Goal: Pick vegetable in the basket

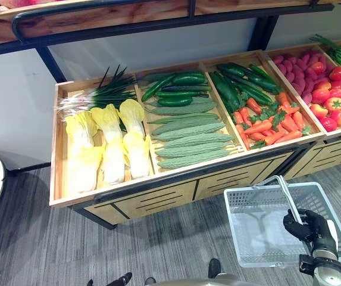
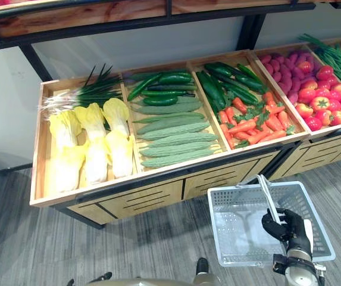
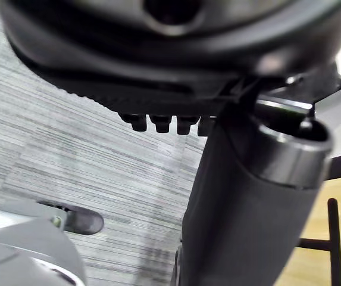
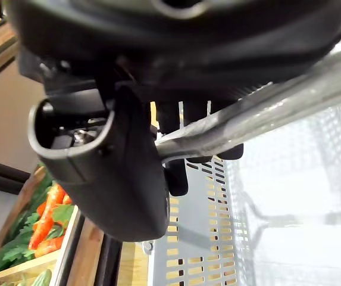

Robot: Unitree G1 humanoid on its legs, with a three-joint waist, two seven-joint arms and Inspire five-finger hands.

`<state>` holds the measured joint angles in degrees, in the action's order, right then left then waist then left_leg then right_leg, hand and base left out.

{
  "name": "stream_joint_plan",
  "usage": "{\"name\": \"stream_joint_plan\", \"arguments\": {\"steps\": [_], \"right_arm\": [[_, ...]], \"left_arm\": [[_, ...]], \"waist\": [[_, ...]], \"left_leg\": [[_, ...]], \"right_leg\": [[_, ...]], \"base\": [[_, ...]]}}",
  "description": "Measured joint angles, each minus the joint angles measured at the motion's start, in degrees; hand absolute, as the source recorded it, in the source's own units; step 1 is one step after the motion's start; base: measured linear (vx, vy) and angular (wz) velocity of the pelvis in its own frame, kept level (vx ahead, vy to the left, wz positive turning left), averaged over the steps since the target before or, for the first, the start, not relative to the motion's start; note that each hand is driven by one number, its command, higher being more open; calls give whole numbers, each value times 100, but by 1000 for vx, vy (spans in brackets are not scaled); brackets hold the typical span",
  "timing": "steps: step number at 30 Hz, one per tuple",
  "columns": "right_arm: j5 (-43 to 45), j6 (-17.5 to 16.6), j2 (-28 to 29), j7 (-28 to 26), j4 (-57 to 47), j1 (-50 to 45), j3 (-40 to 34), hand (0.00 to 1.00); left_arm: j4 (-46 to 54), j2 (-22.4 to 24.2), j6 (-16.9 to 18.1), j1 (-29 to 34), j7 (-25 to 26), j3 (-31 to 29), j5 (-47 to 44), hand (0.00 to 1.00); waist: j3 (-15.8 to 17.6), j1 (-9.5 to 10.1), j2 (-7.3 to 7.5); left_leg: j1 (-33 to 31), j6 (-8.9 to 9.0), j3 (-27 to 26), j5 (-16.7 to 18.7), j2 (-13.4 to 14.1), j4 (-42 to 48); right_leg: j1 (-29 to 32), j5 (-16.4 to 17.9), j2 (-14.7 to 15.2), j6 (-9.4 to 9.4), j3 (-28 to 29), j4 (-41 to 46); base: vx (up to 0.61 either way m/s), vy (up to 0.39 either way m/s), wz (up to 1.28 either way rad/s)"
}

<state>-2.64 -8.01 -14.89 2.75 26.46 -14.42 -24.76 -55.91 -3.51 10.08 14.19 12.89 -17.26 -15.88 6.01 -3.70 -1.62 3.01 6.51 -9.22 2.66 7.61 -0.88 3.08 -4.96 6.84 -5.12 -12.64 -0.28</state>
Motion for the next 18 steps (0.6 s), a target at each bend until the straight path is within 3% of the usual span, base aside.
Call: {"name": "stream_joint_plan", "arguments": {"steps": [5,9,15,18], "right_arm": [[23,-1,175,171,627,104,0,0],[55,-2,429,416,1167,112,-333,0],[54,-1,641,797,1345,-158,-579,0],[27,-1,707,848,1459,-217,-582,0]], "left_arm": [[461,-73,12,-171,132,-252,-451,100],[935,-68,78,-231,458,-619,-1371,100],[1626,-57,496,-233,1360,-953,-1352,100],[1918,-61,631,-240,1571,-1079,-1207,100]], "waist": [[10,32,75],[-3,80,74],[-103,223,114],[-192,250,168]], "left_leg": [[17,1,5,9,-5,3],[127,-16,55,31,11,8],[153,-41,40,55,5,-13],[186,-48,33,52,-15,-27]], "right_leg": [[-43,23,13,-3,-27,14],[-172,135,36,-20,-143,96],[-241,155,85,-42,-242,101],[-333,172,136,-71,-329,85]], "base": [[14,15,3],[-29,9,10],[-7,10,6],[23,29,16]]}}
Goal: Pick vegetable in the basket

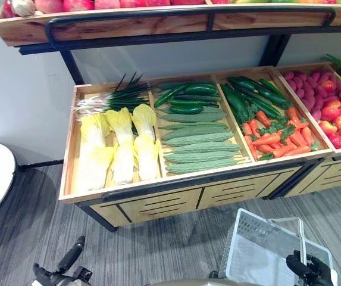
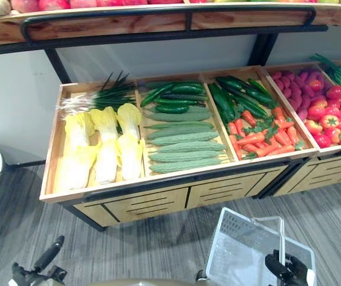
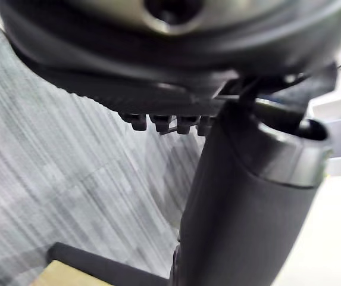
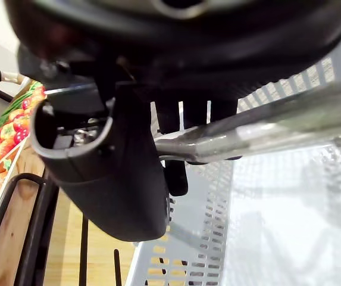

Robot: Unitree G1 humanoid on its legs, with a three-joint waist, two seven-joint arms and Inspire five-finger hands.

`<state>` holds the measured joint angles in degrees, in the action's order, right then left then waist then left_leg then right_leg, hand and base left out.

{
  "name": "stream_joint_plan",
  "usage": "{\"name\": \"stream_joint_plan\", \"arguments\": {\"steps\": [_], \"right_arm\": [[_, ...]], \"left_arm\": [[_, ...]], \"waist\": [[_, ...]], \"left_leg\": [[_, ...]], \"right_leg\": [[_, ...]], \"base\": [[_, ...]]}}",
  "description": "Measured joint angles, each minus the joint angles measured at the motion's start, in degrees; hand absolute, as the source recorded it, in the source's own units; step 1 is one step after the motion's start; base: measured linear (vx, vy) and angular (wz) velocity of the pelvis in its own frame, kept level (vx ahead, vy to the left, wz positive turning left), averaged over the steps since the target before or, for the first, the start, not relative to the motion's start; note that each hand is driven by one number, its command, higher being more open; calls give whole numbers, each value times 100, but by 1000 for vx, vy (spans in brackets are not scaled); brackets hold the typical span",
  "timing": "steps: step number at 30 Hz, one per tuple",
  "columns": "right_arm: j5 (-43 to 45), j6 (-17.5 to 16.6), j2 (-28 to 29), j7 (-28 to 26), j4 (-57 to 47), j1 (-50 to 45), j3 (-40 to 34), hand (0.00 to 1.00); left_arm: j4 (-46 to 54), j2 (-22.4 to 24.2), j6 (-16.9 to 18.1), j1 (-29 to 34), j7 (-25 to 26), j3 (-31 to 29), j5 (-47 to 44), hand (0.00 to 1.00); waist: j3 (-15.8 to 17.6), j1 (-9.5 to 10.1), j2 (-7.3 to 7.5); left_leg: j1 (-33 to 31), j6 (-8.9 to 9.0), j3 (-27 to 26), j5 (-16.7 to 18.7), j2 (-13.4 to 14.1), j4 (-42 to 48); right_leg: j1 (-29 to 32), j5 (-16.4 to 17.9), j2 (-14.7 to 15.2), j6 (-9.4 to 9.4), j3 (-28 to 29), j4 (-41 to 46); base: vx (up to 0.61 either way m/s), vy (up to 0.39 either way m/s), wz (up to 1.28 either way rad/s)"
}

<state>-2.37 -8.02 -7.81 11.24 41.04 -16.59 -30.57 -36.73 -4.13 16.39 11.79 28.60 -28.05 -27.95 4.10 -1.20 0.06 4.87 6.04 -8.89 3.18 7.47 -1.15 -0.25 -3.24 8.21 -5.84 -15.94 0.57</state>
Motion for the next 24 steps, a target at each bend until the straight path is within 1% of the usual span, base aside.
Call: {"name": "stream_joint_plan", "arguments": {"steps": [1,4,8,11,14,18,21,24], "right_arm": [[-127,-1,63,25,79,-10,-3,0],[-296,-1,124,28,142,14,7,0],[-455,-5,126,28,174,139,25,0],[-576,-13,126,31,245,206,37,0],[-664,-15,126,36,250,220,80,0],[-665,-31,124,36,257,219,94,0],[-665,-69,101,29,287,219,153,0],[-664,-111,66,20,377,254,170,0]], "left_arm": [[143,-10,43,-8,71,-46,109,100],[413,-13,63,-53,116,-39,178,100],[1005,-79,62,-114,156,-38,340,100],[1356,-178,62,-120,97,-28,420,100],[1859,-313,61,-143,16,-3,742,100],[2171,-636,41,-220,-308,250,894,100],[2174,-779,-124,-319,-530,515,1071,100],[2169,-859,-277,-417,-617,798,1243,100]], "waist": [[-85,60,51],[-122,95,114],[-149,125,89],[-151,133,83],[-152,165,75],[-166,183,51],[-174,178,35],[-173,159,35]], "left_leg": [[13,-2,2,-2,-13,-31],[16,-6,27,-7,-52,-31],[25,-11,27,-9,-132,-23],[26,-11,28,-9,-133,-21],[27,-11,32,-9,-132,-16],[29,-18,32,-4,-133,6],[25,-35,27,6,-132,32],[25,-43,13,12,-132,40]], "right_leg": [[-15,15,17,-21,-25,-3],[-64,31,68,-48,-94,-11],[-93,45,153,-94,-120,-10],[-98,47,153,-96,-120,-14],[-100,47,149,-96,-119,-16],[-103,47,146,-95,-107,-14],[-101,46,141,-94,-91,-13],[-96,43,136,-93,-74,-14]], "base": [[41,37,8],[29,31,13],[30,43,6],[0,0,0],[0,0,0],[0,0,0],[0,0,0],[-1,2,-1]]}}
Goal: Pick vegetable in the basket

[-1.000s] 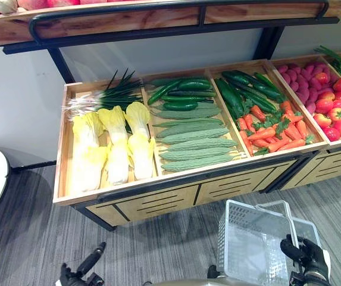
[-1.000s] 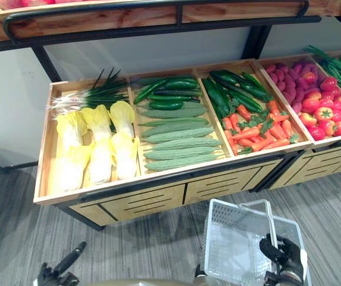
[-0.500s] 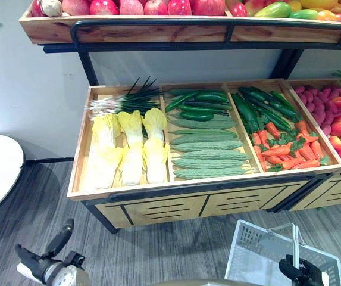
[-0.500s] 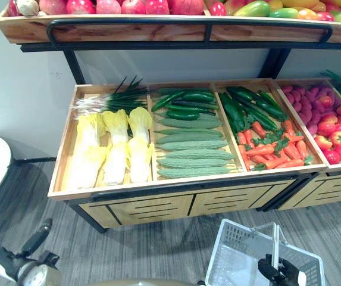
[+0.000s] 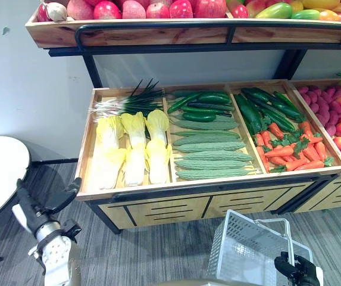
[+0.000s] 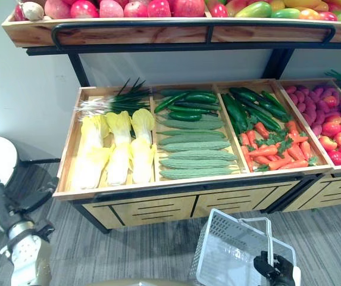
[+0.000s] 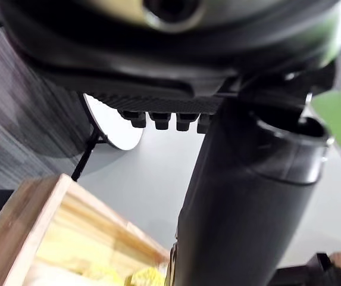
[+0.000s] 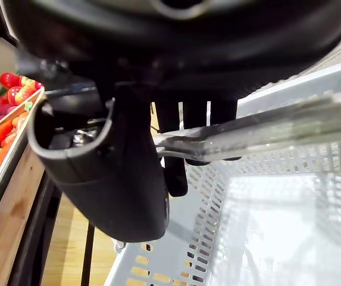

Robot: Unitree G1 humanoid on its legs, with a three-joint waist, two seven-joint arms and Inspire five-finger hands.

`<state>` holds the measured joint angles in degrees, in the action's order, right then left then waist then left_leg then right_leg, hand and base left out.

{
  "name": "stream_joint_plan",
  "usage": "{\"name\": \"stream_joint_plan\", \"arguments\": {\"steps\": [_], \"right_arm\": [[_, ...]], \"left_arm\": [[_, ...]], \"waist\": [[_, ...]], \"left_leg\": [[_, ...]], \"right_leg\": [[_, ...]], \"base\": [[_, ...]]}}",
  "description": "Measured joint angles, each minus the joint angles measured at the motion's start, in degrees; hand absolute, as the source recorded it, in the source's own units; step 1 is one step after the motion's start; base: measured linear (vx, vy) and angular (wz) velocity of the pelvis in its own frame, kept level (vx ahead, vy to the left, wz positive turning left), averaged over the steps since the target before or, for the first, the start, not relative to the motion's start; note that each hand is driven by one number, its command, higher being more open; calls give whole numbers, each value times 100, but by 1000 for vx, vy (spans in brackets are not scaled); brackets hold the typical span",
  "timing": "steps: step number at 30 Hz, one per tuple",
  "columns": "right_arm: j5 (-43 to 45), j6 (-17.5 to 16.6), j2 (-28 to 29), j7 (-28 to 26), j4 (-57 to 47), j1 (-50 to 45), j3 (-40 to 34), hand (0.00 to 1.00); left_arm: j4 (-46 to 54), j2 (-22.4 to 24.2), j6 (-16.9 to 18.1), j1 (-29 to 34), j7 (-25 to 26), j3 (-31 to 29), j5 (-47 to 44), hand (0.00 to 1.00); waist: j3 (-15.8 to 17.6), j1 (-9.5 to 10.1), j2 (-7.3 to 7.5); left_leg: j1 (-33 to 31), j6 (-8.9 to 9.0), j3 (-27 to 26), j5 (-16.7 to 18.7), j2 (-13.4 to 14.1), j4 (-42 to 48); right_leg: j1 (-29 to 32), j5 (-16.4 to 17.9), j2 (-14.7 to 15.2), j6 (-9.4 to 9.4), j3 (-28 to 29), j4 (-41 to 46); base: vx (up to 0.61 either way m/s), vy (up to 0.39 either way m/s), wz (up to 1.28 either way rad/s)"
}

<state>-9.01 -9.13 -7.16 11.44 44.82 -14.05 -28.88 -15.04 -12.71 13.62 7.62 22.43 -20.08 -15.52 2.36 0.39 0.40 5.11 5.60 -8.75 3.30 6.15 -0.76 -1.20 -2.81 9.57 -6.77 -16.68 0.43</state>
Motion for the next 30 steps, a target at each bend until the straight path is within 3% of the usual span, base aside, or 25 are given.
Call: {"name": "stream_joint_plan", "arguments": {"steps": [15,30], "right_arm": [[0,-120,-427,-6,399,245,383,0],[7,-131,-523,17,483,372,675,0]], "left_arm": [[-1429,-452,-517,-734,77,785,227,100],[-1819,-688,-1139,-1388,132,787,136,100]], "waist": [[130,-130,-88],[391,-136,-107]], "left_leg": [[16,7,-253,176,32,193],[-146,15,-375,211,64,320]], "right_leg": [[58,-49,-83,13,291,-64],[269,-92,-86,37,435,1]], "base": [[12,11,-10],[-15,6,-4]]}}
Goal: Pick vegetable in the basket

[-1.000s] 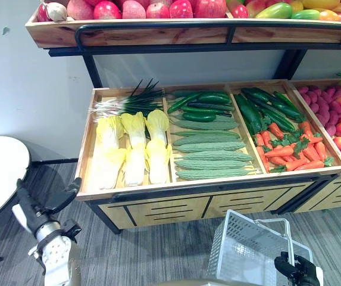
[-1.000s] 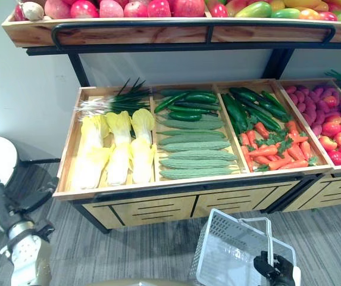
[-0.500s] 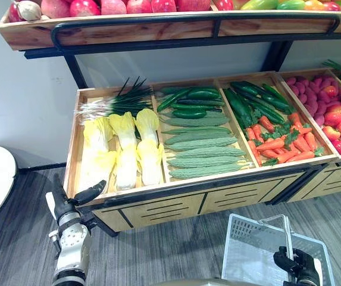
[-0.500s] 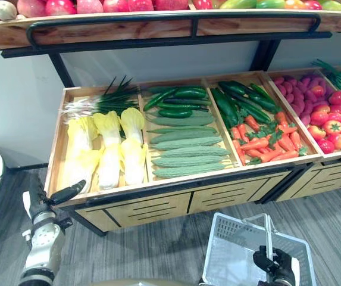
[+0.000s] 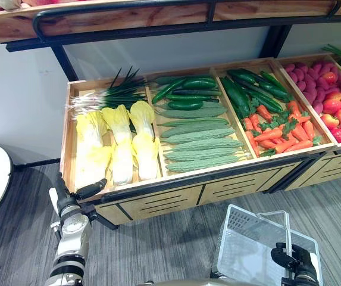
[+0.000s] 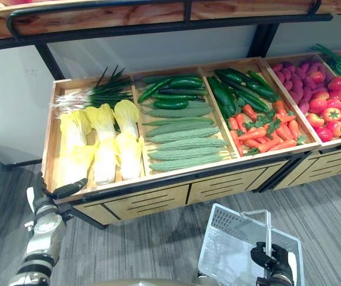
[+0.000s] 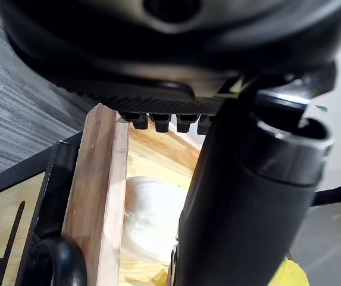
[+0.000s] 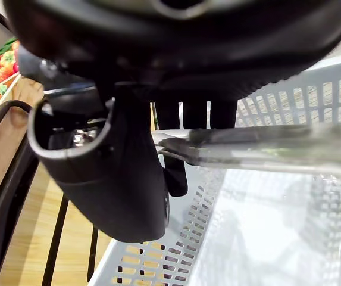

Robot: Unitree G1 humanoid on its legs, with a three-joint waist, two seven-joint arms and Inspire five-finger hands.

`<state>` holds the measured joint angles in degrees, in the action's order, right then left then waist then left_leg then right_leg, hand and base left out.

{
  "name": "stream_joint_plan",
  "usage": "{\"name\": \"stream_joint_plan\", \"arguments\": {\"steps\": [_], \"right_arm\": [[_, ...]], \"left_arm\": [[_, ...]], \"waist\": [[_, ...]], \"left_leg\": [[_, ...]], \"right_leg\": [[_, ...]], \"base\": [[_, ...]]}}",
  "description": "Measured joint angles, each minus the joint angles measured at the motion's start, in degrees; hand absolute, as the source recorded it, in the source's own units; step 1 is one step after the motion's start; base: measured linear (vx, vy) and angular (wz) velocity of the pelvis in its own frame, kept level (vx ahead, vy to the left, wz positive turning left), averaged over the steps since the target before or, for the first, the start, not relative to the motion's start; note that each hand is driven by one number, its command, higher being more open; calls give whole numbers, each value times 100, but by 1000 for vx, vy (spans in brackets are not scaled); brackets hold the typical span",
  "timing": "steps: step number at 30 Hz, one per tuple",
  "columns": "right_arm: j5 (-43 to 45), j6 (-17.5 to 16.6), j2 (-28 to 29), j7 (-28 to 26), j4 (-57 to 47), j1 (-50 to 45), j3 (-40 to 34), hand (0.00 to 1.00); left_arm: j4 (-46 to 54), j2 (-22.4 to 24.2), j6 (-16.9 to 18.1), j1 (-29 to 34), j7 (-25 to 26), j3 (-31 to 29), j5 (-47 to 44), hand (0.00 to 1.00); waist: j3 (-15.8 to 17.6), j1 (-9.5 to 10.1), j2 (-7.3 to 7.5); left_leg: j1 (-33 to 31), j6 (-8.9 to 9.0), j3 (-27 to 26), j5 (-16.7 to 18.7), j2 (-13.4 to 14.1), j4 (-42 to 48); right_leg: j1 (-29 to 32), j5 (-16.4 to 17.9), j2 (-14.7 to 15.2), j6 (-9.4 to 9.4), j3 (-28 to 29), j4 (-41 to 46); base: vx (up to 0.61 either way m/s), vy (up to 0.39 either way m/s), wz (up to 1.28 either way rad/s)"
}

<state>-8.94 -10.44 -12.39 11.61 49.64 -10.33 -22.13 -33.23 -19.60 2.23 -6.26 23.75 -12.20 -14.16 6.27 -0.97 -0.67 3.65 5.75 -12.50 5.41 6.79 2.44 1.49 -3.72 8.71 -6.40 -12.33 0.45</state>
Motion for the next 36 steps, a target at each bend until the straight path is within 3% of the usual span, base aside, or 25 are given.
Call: {"name": "stream_joint_plan", "arguments": {"steps": [15,31,32,36], "right_arm": [[5,-127,-91,57,-2,63,326,0],[6,-155,-142,114,-116,280,602,0],[6,-156,-143,115,-124,284,602,0],[28,-163,-170,142,-164,311,719,0]], "left_arm": [[-440,-284,-486,-581,-61,-7,-155,100],[-918,-592,-877,-1254,-546,12,-150,100],[-934,-599,-904,-1289,-545,12,-148,0],[-1088,-746,-1020,-1414,-496,5,-82,0]], "waist": [[164,4,7],[384,29,-8],[393,32,-4],[423,44,0]], "left_leg": [[-69,55,-119,86,85,194],[-415,154,-315,148,184,485],[-429,167,-332,156,193,506],[-543,175,-486,214,245,600]], "right_leg": [[62,-12,-44,13,97,40],[442,-28,-63,33,214,205],[448,-28,-63,33,214,210],[554,-34,-74,40,284,257]], "base": [[-3,2,-3],[-8,-2,-3],[-32,-10,-1],[-62,-6,-8]]}}
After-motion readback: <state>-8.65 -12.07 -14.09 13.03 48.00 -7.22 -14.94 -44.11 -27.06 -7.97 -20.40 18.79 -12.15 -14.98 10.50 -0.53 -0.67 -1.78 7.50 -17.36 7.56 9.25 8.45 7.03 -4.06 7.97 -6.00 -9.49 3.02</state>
